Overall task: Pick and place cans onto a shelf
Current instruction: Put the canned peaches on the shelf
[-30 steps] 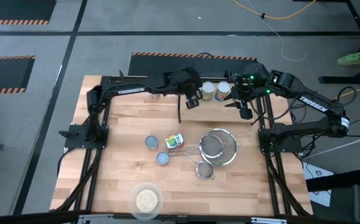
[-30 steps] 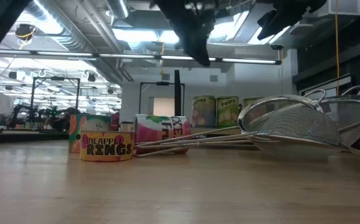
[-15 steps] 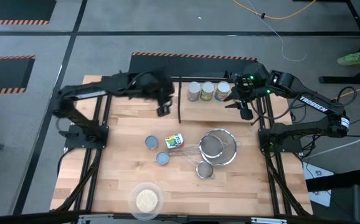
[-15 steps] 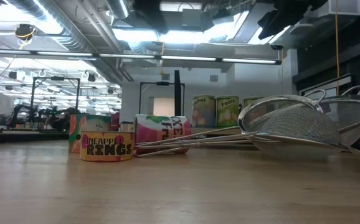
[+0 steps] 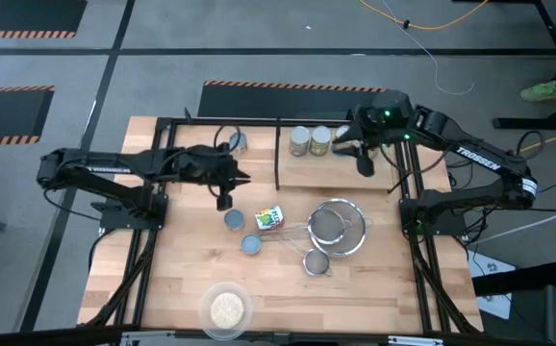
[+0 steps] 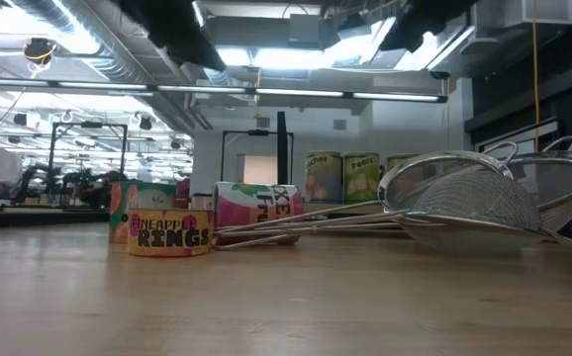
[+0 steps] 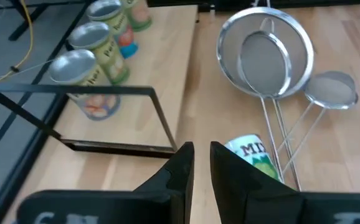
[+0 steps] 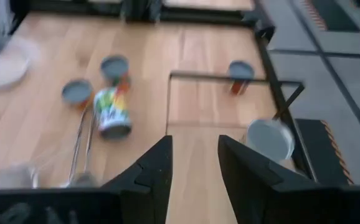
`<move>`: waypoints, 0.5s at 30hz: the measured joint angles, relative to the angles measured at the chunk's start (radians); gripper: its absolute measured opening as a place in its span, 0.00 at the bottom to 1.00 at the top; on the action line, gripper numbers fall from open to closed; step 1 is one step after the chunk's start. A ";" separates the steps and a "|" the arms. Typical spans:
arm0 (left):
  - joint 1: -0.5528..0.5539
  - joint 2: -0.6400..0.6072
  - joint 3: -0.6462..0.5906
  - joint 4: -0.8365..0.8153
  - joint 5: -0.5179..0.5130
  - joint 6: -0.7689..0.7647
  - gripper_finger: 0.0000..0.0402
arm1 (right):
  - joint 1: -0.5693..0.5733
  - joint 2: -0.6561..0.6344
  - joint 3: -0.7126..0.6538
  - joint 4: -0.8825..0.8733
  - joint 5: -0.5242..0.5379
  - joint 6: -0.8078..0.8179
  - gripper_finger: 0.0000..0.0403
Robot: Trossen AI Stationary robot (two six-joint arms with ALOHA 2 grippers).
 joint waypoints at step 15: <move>-0.052 -0.034 -0.226 0.182 -0.001 -0.052 0.11 | 0.000 0.261 0.000 0.348 0.004 0.121 0.33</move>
